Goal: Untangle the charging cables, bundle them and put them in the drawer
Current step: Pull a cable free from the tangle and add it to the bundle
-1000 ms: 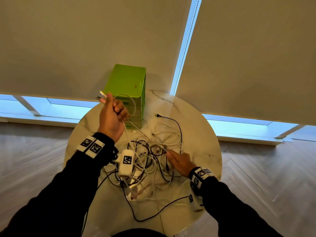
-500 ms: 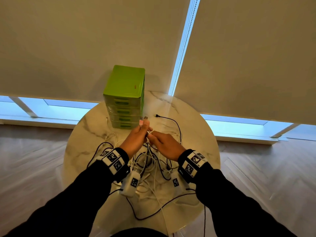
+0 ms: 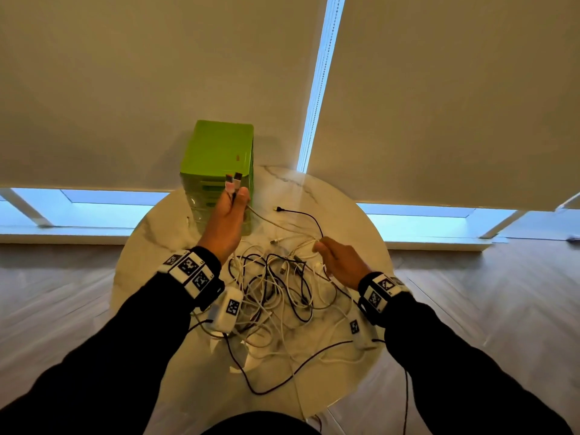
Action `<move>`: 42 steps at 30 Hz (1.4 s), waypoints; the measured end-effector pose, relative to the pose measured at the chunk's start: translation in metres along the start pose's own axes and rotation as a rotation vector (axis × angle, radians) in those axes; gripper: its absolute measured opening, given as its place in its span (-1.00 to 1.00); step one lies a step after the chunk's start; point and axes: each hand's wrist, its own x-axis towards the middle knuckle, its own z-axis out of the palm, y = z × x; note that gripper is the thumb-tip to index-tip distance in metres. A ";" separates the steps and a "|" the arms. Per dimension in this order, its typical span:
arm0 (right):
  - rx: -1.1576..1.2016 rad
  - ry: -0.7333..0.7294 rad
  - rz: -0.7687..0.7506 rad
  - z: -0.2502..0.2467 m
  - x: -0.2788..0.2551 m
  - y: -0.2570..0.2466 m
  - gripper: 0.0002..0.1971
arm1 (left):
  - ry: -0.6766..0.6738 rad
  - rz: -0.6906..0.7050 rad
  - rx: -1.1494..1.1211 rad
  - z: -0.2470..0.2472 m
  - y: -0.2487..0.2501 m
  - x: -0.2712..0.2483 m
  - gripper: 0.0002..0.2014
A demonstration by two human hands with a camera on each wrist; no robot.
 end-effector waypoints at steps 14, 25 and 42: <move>0.227 0.251 0.011 -0.073 -0.078 -0.003 -0.79 | -0.515 0.025 -0.163 0.123 0.022 -0.040 -0.77; 0.162 -0.011 0.319 -0.024 -0.168 0.058 -0.46 | -0.749 -0.042 -0.074 0.195 -0.021 -0.087 -0.79; 0.010 -0.170 0.958 0.001 -0.203 0.133 -0.28 | -0.675 -0.343 -0.417 0.183 -0.021 -0.064 -0.66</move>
